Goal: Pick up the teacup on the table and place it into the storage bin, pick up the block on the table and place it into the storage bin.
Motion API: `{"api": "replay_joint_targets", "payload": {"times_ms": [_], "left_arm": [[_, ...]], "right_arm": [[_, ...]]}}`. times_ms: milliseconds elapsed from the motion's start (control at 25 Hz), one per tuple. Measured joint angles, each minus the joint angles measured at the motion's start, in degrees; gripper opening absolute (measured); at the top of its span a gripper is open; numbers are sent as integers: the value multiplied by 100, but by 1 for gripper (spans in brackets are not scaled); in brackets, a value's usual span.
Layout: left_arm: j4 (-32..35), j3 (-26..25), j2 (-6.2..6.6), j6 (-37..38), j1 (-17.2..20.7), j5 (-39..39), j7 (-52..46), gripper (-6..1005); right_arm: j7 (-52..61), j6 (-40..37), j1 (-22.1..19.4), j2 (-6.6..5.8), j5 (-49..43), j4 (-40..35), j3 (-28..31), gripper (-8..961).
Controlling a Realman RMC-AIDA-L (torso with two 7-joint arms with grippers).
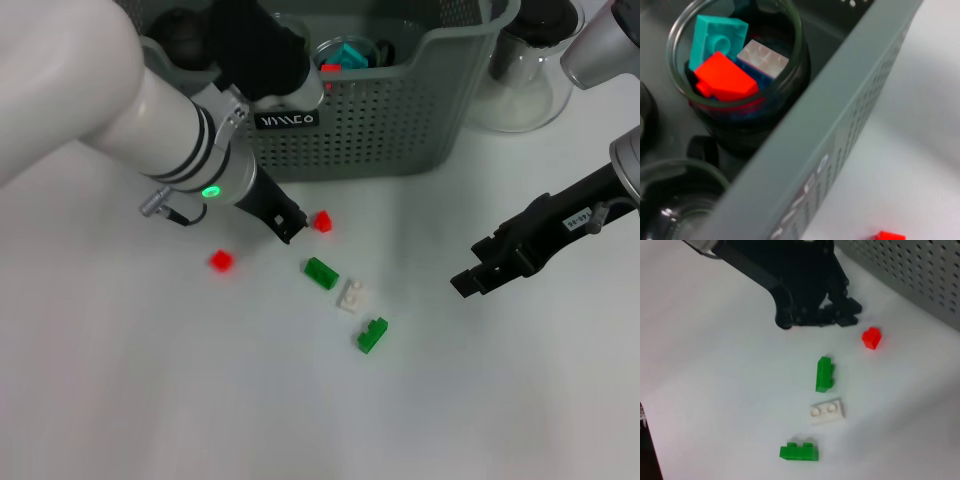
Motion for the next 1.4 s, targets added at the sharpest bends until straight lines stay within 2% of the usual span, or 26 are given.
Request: {"api": "replay_joint_targets", "payload": {"times_ms": [160, 440, 680, 920, 1040, 1120, 1400], "left_arm": [[708, -103, -2, 541, 229, 89, -4, 86], [1567, -413, -11, 1262, 540, 325, 20, 85], [2072, -691, -10, 2289, 671, 654, 423, 113], [2184, -809, -11, 2482, 759, 1202, 964, 139], [2141, -797, -10, 2507, 758, 1225, 1139, 153], [2115, -776, -10, 2544, 749, 1224, 1273, 396], [2101, -689, -14, 2736, 715, 1149, 1465, 616]], "right_arm": [[-2, -14, 0, 0, -1, 0, 0, 685], [-45, -4, 3, -8, -1, -4, 0, 685], [-56, 2, 9, -16, -1, -14, 0, 685], [-68, 38, 9, -26, -1, -3, 0, 685], [-68, 46, 9, -24, 0, -2, 0, 685], [-56, 48, 9, -14, 0, -1, 0, 685], [-32, 62, 9, 11, -1, 0, 21, 685]]}}
